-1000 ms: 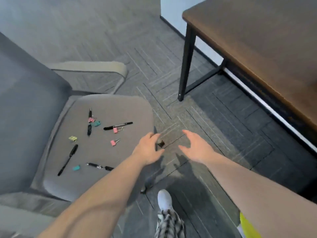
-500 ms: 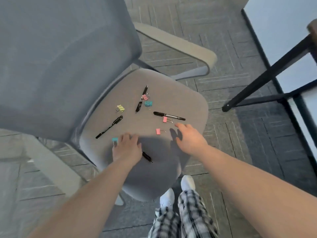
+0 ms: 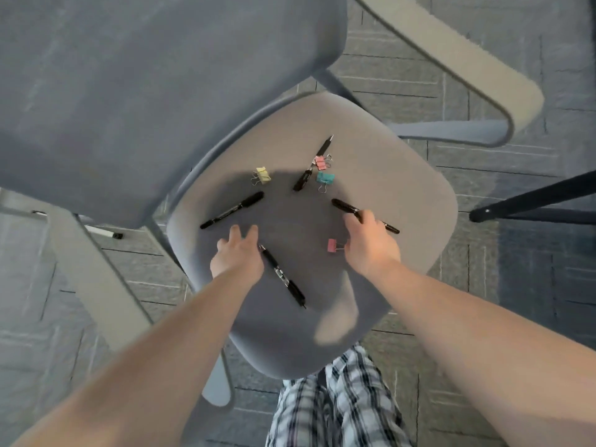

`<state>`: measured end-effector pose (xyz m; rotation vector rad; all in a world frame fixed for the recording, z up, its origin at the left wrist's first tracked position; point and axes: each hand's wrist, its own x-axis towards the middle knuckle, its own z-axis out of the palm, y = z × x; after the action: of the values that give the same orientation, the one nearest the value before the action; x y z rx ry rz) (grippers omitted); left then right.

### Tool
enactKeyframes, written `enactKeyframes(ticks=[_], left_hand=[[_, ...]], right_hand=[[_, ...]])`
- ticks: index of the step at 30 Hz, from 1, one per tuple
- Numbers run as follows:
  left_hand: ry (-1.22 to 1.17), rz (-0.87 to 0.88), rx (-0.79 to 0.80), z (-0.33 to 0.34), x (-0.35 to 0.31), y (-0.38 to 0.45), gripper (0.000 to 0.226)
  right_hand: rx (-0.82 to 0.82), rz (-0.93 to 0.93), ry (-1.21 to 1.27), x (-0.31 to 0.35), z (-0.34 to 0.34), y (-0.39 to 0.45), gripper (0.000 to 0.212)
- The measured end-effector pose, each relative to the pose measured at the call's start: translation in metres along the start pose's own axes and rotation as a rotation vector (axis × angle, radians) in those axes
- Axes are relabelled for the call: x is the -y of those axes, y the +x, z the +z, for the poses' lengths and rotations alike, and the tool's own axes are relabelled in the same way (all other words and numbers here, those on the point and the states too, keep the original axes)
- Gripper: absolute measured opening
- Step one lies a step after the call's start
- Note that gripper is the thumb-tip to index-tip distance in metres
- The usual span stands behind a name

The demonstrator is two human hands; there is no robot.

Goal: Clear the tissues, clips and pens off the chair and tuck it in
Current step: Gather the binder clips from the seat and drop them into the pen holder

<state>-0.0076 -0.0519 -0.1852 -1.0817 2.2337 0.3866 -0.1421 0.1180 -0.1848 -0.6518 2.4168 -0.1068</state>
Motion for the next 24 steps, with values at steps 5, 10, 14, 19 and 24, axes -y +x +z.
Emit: enactKeyframes(ticks=[5, 10, 14, 19, 24], left_hand=[[0.010, -0.018, -0.025, 0.000, -0.007, 0.008, 0.060], [-0.033, -0.015, -0.028, -0.001, -0.015, 0.014, 0.041], [-0.082, -0.020, -0.008, -0.003, -0.023, 0.011, 0.034], [-0.079, -0.020, -0.035, -0.008, -0.023, 0.007, 0.033], [-0.149, 0.012, -0.062, -0.020, -0.027, 0.006, 0.031]], right_hand=[[-0.050, -0.020, -0.015, -0.007, 0.002, 0.014, 0.033], [-0.051, -0.028, -0.056, -0.003, 0.000, 0.022, 0.022], [-0.011, -0.051, -0.061, 0.001, -0.001, 0.020, 0.023], [-0.057, -0.142, -0.022, 0.003, -0.005, 0.017, 0.021], [0.024, -0.208, 0.072, 0.005, -0.011, 0.010, 0.025]])
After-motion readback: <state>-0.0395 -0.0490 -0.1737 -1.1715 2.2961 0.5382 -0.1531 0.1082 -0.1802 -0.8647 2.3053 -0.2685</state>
